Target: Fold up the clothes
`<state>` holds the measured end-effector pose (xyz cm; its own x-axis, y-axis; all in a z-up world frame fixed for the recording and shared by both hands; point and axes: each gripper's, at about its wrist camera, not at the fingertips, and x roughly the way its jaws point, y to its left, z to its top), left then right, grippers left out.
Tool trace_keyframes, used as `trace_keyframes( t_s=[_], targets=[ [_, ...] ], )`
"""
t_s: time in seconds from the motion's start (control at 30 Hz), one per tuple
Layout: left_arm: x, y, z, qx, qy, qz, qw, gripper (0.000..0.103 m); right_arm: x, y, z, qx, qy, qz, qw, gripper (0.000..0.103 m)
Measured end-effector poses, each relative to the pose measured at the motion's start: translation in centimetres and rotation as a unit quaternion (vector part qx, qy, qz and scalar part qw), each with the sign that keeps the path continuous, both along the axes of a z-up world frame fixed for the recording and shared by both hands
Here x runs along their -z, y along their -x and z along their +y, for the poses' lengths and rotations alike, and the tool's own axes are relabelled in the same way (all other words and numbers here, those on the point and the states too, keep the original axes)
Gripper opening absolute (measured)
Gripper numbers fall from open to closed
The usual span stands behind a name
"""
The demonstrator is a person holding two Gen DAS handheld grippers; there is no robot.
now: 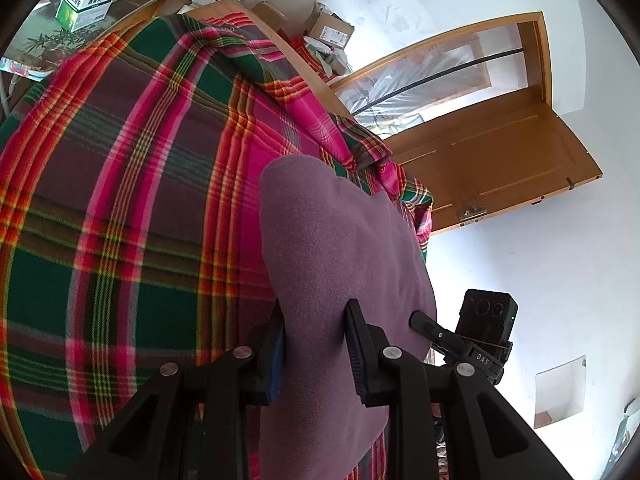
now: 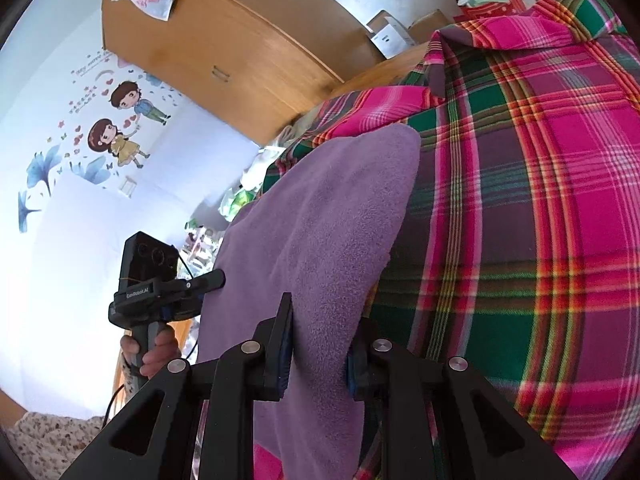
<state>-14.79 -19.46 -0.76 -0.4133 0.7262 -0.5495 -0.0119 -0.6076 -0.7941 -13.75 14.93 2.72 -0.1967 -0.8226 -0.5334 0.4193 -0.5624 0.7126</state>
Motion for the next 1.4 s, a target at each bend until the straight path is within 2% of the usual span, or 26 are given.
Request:
trace_keyframes(
  t_s=[0.8,1.4],
  targets=[
    [0.9,0.1,-5.8,-0.033,0.006,-0.008,0.9994,0.028,0.4,3.3,-5.3,-0.001,-0.007,0.0,1.0,0.021],
    [0.3,0.1,-8.1,-0.052,0.021,-0.008,0.9984,0.028,1.4,6.1,-6.9,0.015,0.007,-0.007,1.0,0.021]
  ],
)
